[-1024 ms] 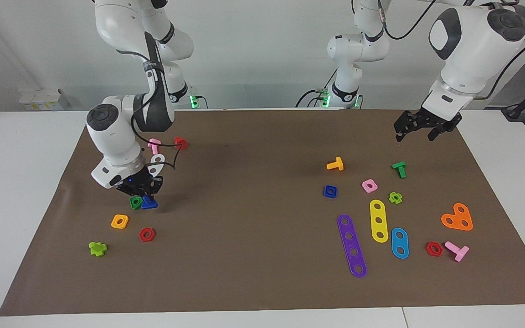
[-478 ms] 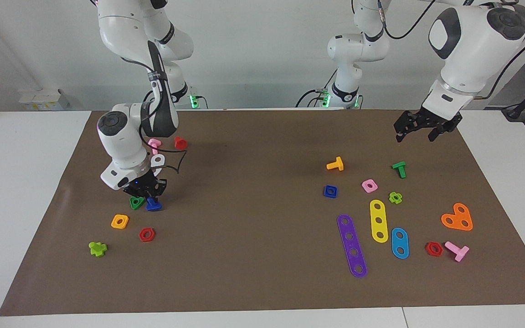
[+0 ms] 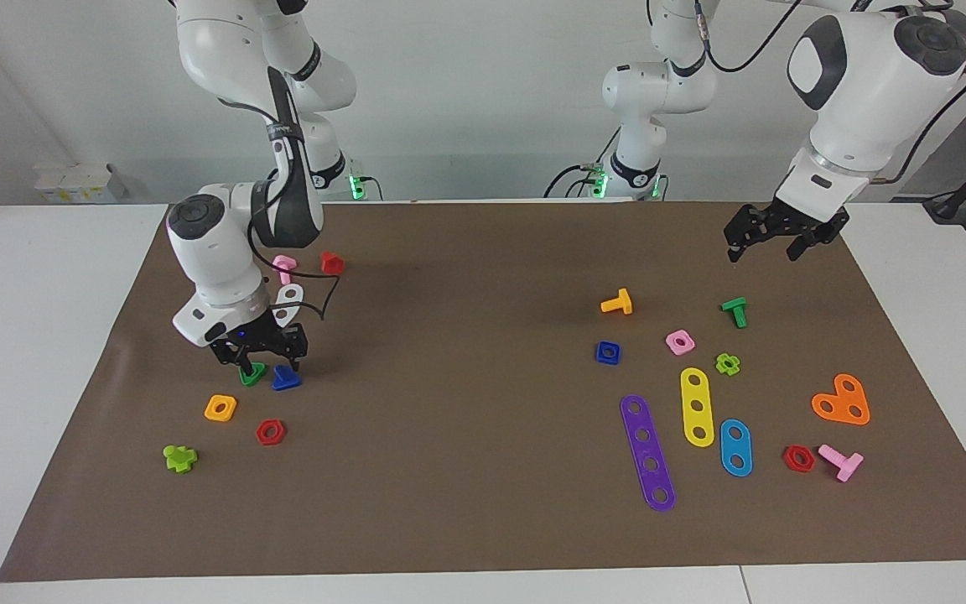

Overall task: Unscrew and place screws in storage area
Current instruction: 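Carry the blue bolt and set it beside the green triangle nut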

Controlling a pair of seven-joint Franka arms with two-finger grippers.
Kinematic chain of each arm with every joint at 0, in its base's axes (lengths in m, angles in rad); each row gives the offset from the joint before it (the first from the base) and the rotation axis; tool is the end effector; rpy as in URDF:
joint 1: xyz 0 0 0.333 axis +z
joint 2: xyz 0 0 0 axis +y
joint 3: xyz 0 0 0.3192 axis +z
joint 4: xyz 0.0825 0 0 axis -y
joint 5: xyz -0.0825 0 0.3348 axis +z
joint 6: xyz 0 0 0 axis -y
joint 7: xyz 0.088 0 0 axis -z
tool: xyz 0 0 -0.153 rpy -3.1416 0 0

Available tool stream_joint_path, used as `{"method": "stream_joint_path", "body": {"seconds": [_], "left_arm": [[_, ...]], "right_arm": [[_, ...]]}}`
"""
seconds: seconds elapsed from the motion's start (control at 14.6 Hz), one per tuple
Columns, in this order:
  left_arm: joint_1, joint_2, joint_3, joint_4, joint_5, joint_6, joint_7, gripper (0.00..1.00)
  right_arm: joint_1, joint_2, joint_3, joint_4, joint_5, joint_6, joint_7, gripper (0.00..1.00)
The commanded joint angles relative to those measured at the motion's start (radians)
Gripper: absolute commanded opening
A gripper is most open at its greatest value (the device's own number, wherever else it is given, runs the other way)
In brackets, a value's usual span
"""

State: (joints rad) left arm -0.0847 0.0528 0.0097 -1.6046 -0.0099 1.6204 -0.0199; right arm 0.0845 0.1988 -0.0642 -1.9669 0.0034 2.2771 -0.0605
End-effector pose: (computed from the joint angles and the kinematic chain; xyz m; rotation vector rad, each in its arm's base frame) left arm 0.5206 -0.0407 0.5445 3.1323 -0.0853 -0.0586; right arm 0.5717 0.0130 0.3683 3.1221 0.1261 0.1745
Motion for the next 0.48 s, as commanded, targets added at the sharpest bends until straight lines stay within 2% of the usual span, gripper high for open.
{"method": "stream_joint_path", "body": {"seconds": [0.0,0.27,0.41], "left_arm": [[-0.009,-0.041,0.003,-0.054,0.027,0.032,-0.002,1.0],[-0.007,-0.044,0.003,-0.061,0.027,0.036,0.0,1.0],[-0.004,-0.05,0.003,-0.083,0.027,0.068,0.0,1.0]], "right_arm": [[-0.035,-0.071,0.004,0.138,0.015,-0.241,0.026,1.0],[-0.069,-0.238,0.0,0.175,0.001,-0.467,0.071,1.0],[-0.078,-0.292,-0.023,0.213,0.001,-0.566,0.071,1.0]]}}
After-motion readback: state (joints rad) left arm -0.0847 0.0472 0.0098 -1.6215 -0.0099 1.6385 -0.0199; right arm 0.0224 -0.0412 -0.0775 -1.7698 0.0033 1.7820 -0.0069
